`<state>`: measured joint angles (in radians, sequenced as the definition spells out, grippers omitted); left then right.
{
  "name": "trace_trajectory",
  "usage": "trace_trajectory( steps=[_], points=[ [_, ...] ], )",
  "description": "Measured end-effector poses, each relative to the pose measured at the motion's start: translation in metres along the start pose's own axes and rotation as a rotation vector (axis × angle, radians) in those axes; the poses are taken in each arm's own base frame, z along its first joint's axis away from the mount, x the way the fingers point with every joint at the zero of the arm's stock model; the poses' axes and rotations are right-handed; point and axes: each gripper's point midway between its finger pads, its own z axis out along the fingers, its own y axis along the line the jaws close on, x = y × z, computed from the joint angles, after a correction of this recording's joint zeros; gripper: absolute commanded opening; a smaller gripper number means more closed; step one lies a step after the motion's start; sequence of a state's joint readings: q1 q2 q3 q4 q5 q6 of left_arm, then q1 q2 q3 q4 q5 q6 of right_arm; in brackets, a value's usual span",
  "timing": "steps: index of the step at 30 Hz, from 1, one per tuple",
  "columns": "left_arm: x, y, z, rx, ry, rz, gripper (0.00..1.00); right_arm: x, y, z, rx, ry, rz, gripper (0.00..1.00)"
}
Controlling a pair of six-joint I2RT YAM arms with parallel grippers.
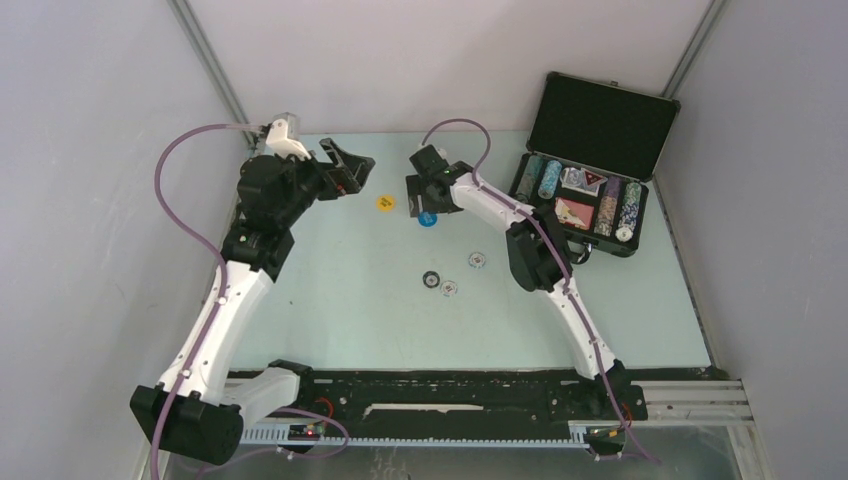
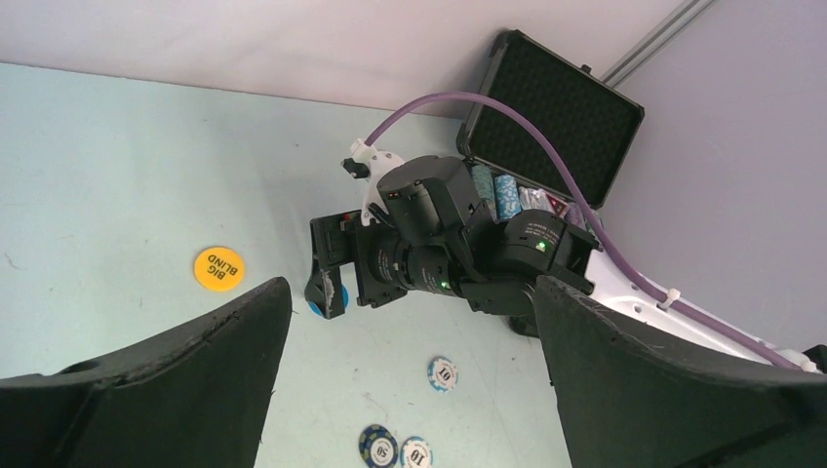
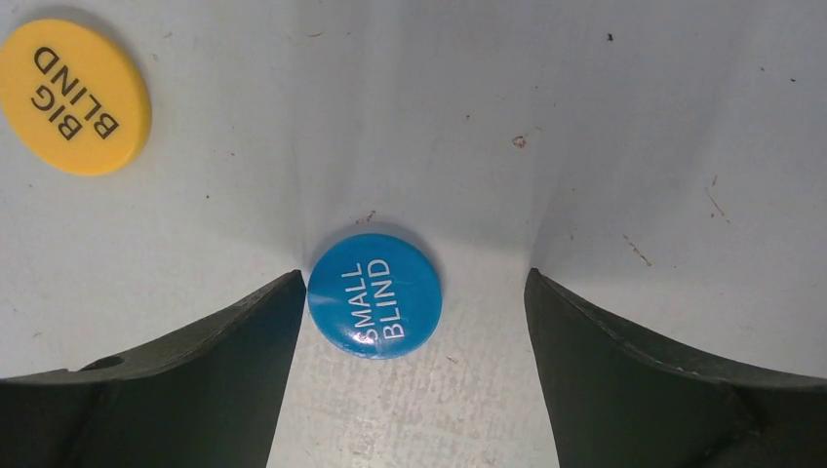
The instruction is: Pack up texas hold em set
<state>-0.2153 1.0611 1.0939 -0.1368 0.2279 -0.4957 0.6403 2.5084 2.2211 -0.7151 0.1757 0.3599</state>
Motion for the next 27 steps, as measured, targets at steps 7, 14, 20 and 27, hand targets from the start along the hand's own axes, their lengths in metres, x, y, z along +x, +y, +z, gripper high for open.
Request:
trace_trajectory(
  steps=[7, 14, 20, 27],
  points=[
    [0.001, 0.001, 0.001, -0.001, 0.005, -0.001, 1.0, 0.005, 0.003, 0.001, 0.0, 0.014, -0.033, 0.92],
    [0.005, 0.005, 0.005, -0.004, 0.02, -0.007, 1.0, 0.008, 0.006, 0.0, 0.005, 0.017, -0.065, 0.81],
    [0.006, 0.006, 0.005, -0.004, 0.024, -0.008, 1.0, 0.011, 0.013, 0.0, -0.004, 0.012, -0.086, 0.75],
    [0.01, 0.007, 0.009, 0.0, 0.043, -0.013, 1.0, 0.009, 0.015, 0.001, -0.017, 0.005, -0.092, 0.66]
  ],
)
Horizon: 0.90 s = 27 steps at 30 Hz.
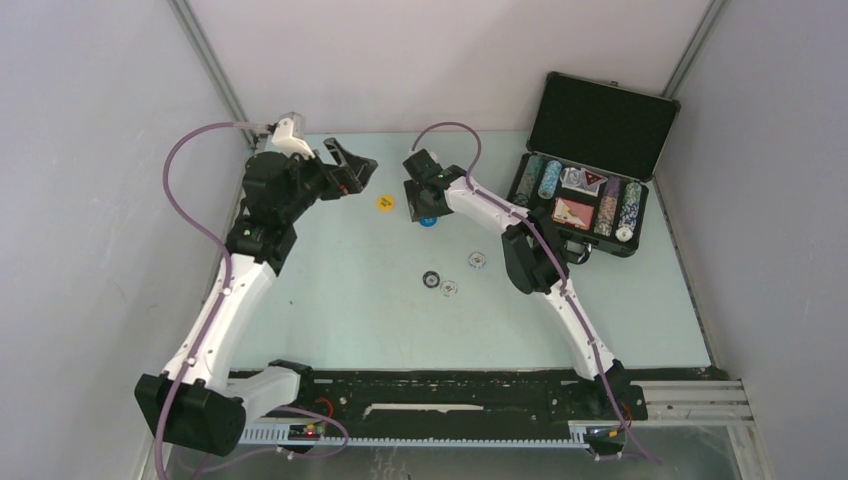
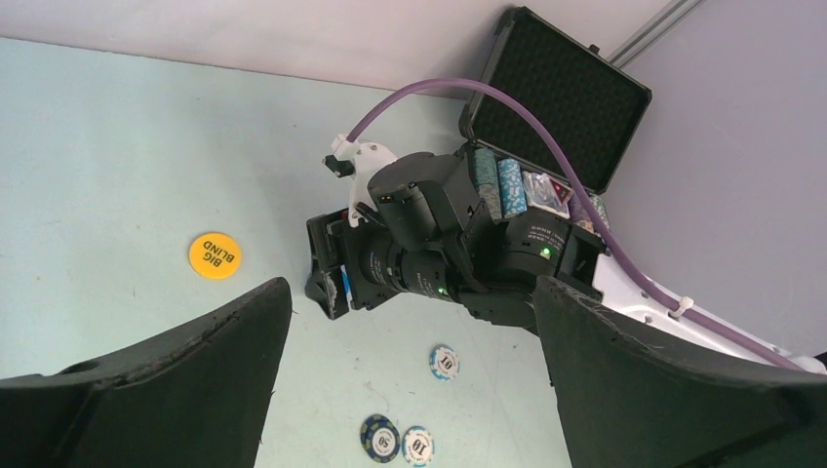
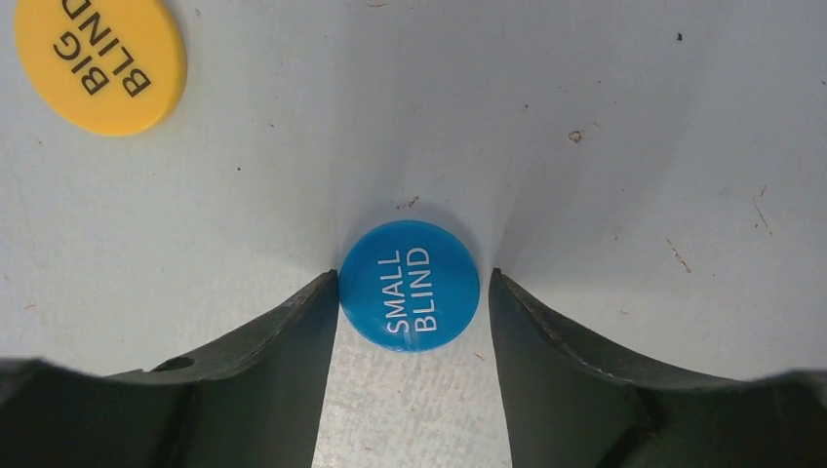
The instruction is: Pack up texas hold em set
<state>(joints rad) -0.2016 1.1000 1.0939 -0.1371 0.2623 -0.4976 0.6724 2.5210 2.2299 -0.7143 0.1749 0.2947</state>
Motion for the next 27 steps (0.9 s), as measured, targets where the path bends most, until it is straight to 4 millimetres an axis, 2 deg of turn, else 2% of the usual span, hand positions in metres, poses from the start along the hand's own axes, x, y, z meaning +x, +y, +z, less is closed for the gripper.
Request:
trace_trajectory(
  steps=[4, 12, 19, 23, 27],
  points=[
    [0.002, 0.001, 0.002, 0.004, 0.01, -0.005, 1.0, 0.0, 0.0, 0.0, -0.002, 0.0, -0.002, 0.63],
    [0.001, 0.003, 0.001, 0.0, 0.008, -0.007, 1.0, 0.0, 0.001, 0.001, -0.008, -0.001, -0.009, 0.48],
    [0.002, 0.002, 0.001, 0.005, 0.012, -0.007, 1.0, 0.001, 0.0, -0.001, -0.013, -0.022, -0.01, 0.45],
    [0.002, 0.002, 0.001, 0.005, 0.012, -0.007, 1.0, 0.014, -0.005, -0.011, -0.014, -0.006, -0.015, 0.44],
    [0.002, 0.002, 0.001, 0.006, 0.012, -0.007, 1.0, 0.035, -0.014, -0.028, -0.012, 0.029, -0.021, 0.43]
  ],
)
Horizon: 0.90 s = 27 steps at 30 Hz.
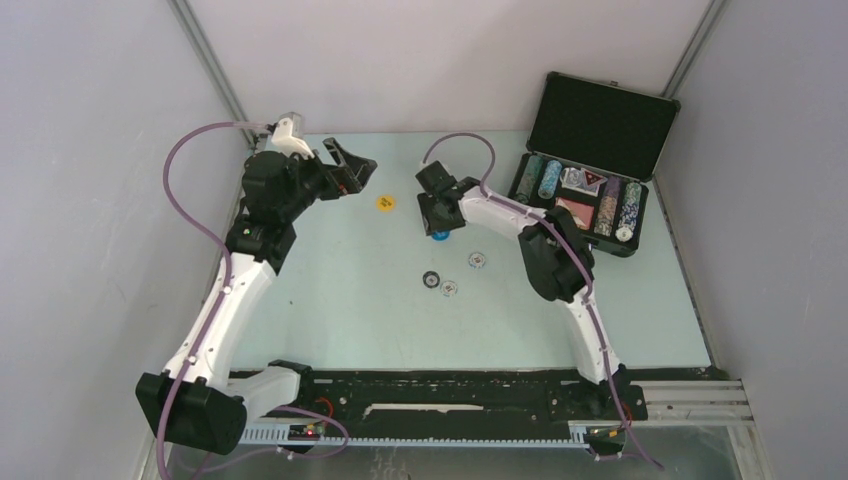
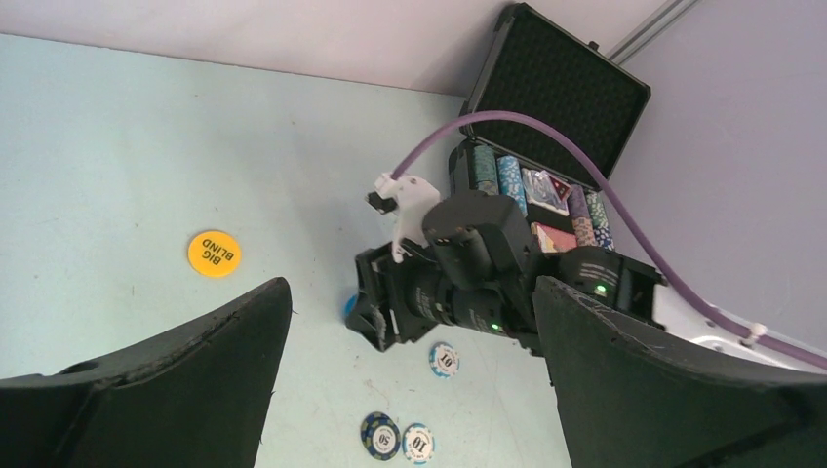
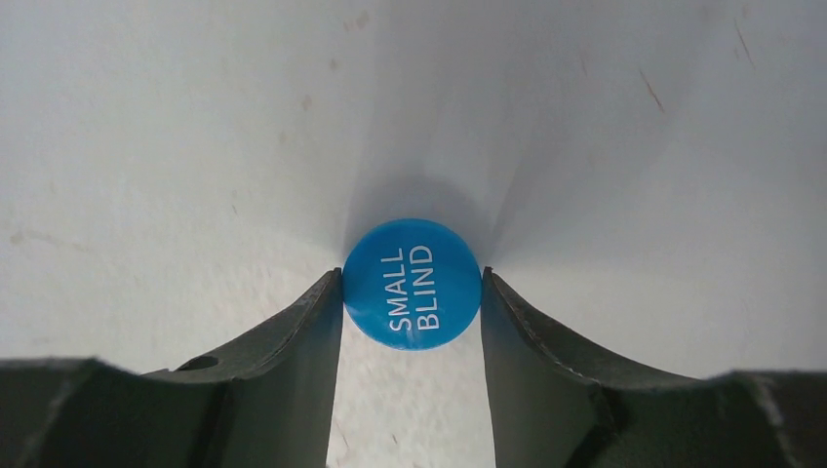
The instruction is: Pack up texas hold em set
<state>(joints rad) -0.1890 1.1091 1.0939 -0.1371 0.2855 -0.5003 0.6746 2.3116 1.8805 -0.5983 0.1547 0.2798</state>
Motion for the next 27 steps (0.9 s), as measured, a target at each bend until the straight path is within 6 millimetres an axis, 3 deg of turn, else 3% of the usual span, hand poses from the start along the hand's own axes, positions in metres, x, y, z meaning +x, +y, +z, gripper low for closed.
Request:
trace_trajectory(
  steps=[5, 12, 16, 19, 27],
  points=[
    [0.0, -0.001, 0.0, 0.006, 0.003, -0.001, 1.0, 0.012, -0.012, -0.031, -0.007, -0.012, 0.008, 0.44],
    [0.001, -0.002, 0.0, 0.009, 0.006, -0.008, 1.0, 0.012, -0.049, -0.098, 0.021, -0.104, 0.051, 0.45],
    [0.002, -0.002, 0.001, 0.013, 0.011, -0.018, 1.0, 0.011, -0.092, -0.136, 0.077, -0.163, 0.119, 0.45],
    [0.003, -0.004, 0.001, 0.019, 0.015, -0.024, 1.0, 0.009, -0.138, -0.154, 0.148, -0.194, 0.2, 0.46],
    [0.004, -0.006, 0.001, 0.03, 0.022, -0.026, 1.0, 0.025, -0.244, -0.171, 0.326, -0.166, 0.409, 0.46]
  ],
)
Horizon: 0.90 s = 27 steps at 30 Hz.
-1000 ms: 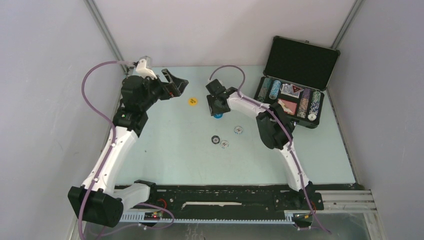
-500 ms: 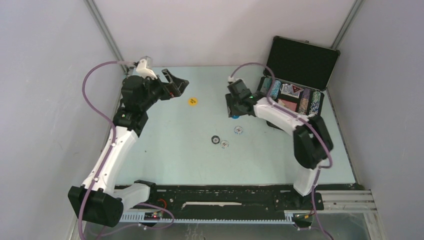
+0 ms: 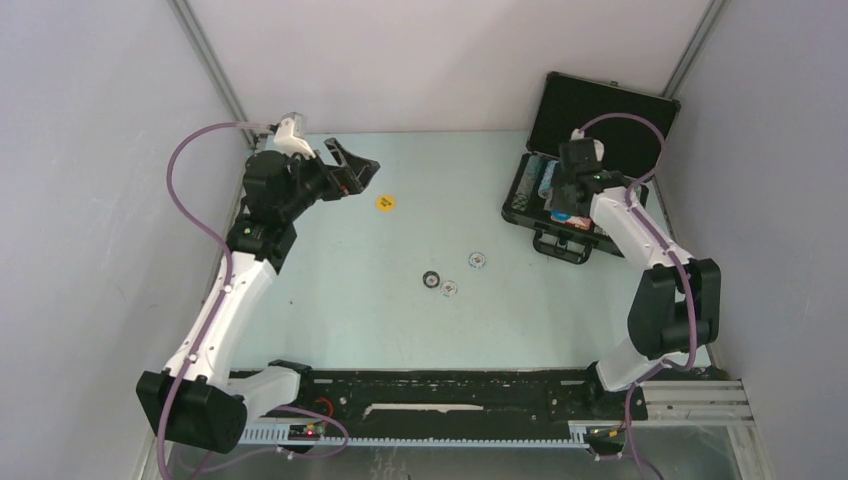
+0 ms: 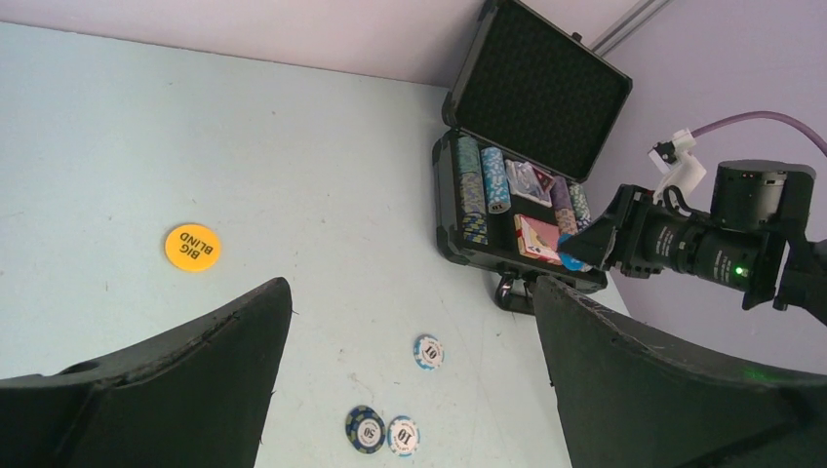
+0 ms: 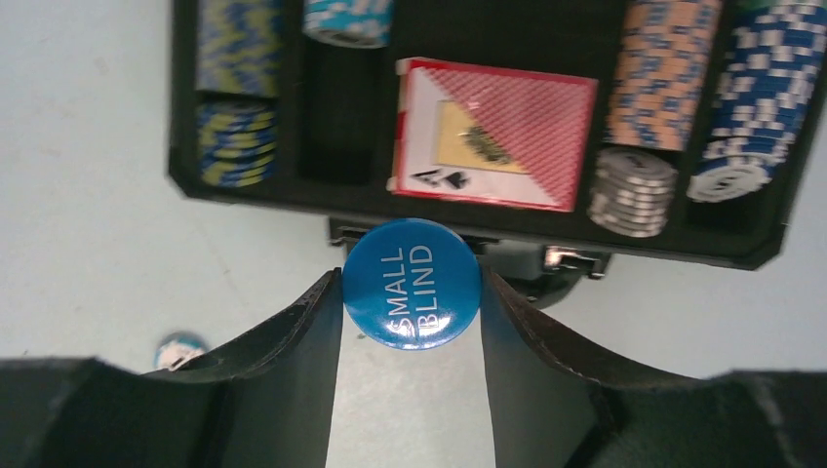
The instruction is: Pack up texas hold em set
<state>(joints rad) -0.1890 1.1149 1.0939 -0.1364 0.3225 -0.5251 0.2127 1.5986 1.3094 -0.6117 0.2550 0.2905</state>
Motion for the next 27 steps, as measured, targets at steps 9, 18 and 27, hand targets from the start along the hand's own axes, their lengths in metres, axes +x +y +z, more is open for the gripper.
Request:
trace_trajectory(
  steps=[9, 18, 27],
  points=[
    [0.0, -0.001, 0.001, 0.006, 0.002, -0.009, 1.0, -0.008, -0.059, 0.012, 0.093, 0.021, 0.109, 0.47],
    [-0.002, -0.002, 0.001, 0.015, -0.005, -0.013, 1.0, 0.01, -0.089, 0.048, 0.152, 0.119, 0.159, 0.51],
    [-0.005, -0.001, 0.001, 0.017, -0.01, -0.021, 1.0, 0.001, -0.09, 0.07, 0.158, 0.133, 0.167, 0.54]
  ],
)
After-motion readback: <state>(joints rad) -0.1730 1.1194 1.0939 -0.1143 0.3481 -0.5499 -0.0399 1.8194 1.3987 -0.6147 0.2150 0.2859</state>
